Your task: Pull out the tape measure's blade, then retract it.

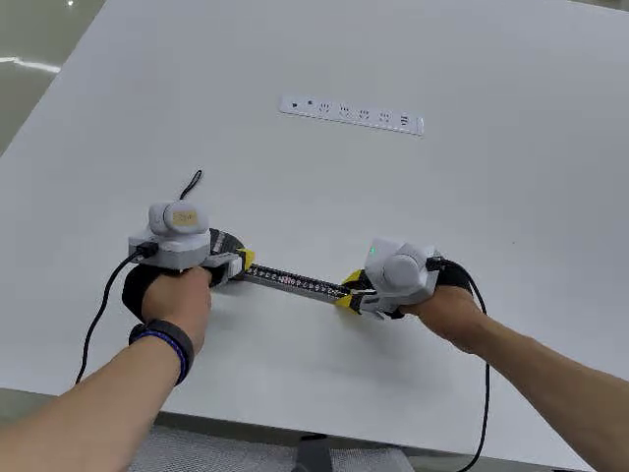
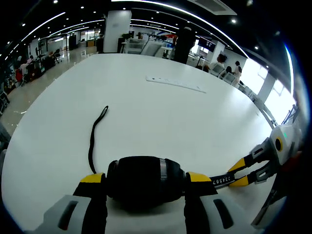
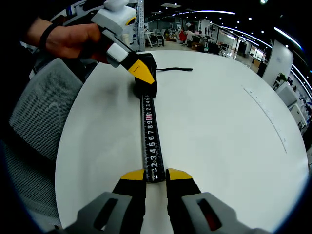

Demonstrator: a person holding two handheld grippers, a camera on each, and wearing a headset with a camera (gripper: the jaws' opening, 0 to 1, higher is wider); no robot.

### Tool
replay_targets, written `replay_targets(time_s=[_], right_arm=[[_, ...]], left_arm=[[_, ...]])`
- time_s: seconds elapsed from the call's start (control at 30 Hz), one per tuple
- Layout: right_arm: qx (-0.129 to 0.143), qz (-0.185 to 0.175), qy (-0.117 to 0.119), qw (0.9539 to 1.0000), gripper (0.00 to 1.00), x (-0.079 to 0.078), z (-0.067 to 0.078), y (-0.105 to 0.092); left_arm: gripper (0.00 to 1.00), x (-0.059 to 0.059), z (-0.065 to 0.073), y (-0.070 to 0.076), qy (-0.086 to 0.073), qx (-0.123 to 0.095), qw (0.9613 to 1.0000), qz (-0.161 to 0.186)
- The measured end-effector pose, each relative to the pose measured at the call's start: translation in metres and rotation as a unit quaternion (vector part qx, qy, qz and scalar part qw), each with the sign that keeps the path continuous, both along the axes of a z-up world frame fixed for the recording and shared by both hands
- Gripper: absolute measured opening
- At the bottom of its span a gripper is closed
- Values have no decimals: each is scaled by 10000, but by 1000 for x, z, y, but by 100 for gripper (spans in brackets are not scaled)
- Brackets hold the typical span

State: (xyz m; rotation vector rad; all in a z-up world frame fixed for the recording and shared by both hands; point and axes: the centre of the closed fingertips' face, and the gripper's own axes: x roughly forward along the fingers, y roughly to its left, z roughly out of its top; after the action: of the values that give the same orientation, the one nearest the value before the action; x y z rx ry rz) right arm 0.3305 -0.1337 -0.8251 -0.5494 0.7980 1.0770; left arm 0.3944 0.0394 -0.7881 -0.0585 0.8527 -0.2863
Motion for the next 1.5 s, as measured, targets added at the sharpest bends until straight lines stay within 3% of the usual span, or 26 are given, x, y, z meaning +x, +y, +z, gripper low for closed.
replay_targets(time_s=[0.47,0.6,0.8,0.9,0.93,1.13,1.3,1.5], right_arm=[[-72,144,70,9998,14,2,0,0],[-113,197,-88,9997,15,1,0,-2],[-1,59,-91,9999,21,1,0,-3],[5,132,-88,9999,18,-2,1,-3],[-9,139,-92,9999,18,-2,1,-3],[-17,120,-91,9999,16,-4,1,-7],[69,-22,-61,10000,15,-3,2,-7],[112,-171,18,9998,14,1,1,-6]], left_arm=[[60,-1,0,0,75,-89,9999,63],[62,0,0,0,42,-58,9999,72],[63,-1,0,-1,66,-56,9997,-229],[63,4,3,-5,-79,251,9966,-777],[62,5,4,-7,-68,251,9959,-871],[62,6,0,-7,91,120,9953,-960],[61,6,1,-8,-23,157,9945,-1033],[60,5,1,-6,11,121,9960,-888]])
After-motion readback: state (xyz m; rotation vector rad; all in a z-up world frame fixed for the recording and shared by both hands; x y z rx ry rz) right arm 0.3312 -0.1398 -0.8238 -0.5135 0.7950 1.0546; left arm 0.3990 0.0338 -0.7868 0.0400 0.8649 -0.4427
